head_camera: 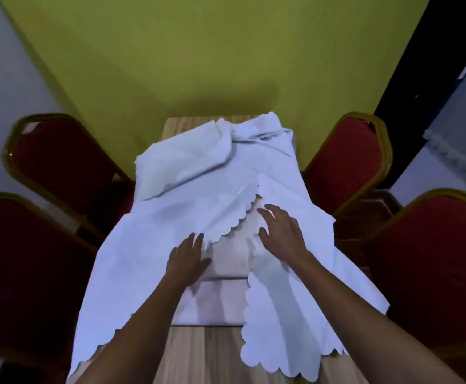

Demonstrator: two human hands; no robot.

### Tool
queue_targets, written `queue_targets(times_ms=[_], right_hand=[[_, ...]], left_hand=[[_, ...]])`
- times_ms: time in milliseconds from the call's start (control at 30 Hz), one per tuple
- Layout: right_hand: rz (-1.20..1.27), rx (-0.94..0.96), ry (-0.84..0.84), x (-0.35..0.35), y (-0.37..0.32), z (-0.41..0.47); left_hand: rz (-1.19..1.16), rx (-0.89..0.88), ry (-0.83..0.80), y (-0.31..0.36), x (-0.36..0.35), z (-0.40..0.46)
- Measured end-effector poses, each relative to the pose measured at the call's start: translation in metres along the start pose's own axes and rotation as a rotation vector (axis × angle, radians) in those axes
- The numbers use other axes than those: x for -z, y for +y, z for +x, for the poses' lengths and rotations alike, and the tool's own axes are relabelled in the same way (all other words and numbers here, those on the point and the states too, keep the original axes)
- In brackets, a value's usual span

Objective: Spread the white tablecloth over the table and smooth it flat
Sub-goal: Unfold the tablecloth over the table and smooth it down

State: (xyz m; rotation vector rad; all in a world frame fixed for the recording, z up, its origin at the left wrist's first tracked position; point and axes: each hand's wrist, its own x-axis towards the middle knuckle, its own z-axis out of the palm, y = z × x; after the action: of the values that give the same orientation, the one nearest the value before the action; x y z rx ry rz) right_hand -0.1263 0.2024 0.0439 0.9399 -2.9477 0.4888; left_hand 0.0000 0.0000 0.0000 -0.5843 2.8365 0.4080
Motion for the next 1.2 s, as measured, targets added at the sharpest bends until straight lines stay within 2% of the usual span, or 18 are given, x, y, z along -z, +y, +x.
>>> queue_targets(times_ms=[100, 233, 300, 500, 667, 767, 900, 1033, 1167, 1200], right_hand=[[-0.046, -0.091, -0.074, -0.026, 0.014, 0.012], [-0.084, -0.234, -0.269, -0.083, 0.023, 0.012], [-0.116, -0.25, -0.278, -0.106, 0.026, 0.008], [-0.139, -0.266, -0.179, -0.119, 0.028, 0.006], [-0.131, -0.269, -0.236, -0.114, 0.029, 0.008], [-0.139, -0.284, -0.287, -0.11, 0.028, 0.005], [-0.176, -0.255, -0.289, -0.103, 0.023, -0.009], [-0.227, -0.201, -0.233, -0.097, 0.022, -0.037], [-0.145, -0.2, -0.062, -0.099, 0.017, -0.078], [-0.123, -0.214, -0.076, -0.096, 0.014, -0.087]], left_hand=[[-0.103, 0.149, -0.039, -0.001, -0.013, 0.006], [-0.157, 0.239, 0.068, -0.005, -0.025, 0.016], [-0.151, 0.261, 0.09, -0.005, -0.032, 0.018], [-0.268, 0.308, 0.158, -0.014, -0.039, 0.019], [-0.35, 0.328, 0.345, -0.013, -0.048, 0.012], [-0.436, 0.355, 0.376, -0.009, -0.053, -0.002], [-0.445, 0.294, 0.427, -0.017, -0.058, -0.03], [-0.44, 0.223, 0.504, -0.032, -0.068, -0.067], [-0.459, 0.218, 0.461, -0.05, -0.077, -0.114], [-0.421, 0.224, 0.436, -0.055, -0.079, -0.123]])
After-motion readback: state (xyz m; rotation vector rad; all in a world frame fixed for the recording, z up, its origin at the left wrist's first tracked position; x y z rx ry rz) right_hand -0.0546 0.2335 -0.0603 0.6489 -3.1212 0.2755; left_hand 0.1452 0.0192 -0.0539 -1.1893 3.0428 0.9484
